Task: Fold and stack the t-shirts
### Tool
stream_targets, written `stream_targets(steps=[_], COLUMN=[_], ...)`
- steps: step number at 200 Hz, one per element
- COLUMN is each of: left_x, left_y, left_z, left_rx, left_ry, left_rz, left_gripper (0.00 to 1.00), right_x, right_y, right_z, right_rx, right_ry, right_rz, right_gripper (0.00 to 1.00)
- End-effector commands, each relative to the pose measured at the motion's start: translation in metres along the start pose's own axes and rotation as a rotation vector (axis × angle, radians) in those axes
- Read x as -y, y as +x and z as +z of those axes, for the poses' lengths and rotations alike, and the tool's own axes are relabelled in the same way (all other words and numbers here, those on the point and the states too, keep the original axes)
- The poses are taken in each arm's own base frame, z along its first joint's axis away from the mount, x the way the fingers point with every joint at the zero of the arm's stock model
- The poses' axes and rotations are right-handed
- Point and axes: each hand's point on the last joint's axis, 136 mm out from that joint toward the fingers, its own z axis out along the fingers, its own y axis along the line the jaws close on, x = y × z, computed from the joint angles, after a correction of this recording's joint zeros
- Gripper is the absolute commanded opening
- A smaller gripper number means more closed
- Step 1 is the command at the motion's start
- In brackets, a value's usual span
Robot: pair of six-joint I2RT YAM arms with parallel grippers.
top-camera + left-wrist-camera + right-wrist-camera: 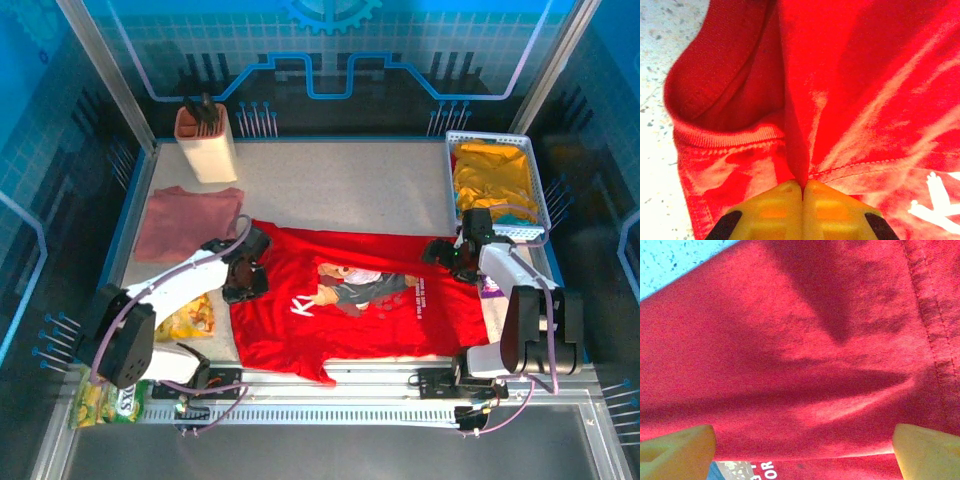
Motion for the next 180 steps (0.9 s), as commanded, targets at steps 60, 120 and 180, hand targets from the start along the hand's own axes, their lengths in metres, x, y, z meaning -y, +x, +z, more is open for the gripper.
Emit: stream_targets(steps=[60,120,180], left_x=[-0.021,-0.026,-0.022], left_y=[0.039,0.05,0.029], left_z=[-0.033,-0.035,-0.031], left_rx=[-0.039,-0.043,-0.029], left_ry=[0.025,0.053,-0.011], left_rz=[-0.07,-0.115,-0.067], left_gripper=[0.0,0.01,0.47], right_x=[0.009,0.012,0.011], right_y=[0.0,-0.001,-0.01], right_z=[0.011,0.013,0.002], right_rx=[-0.031,-0.034,-0.006], right_ry=[0.064,0.08,0.086], right_rz=[0.018,0.027,0.016], right_gripper=[0.92,0.92,0.92])
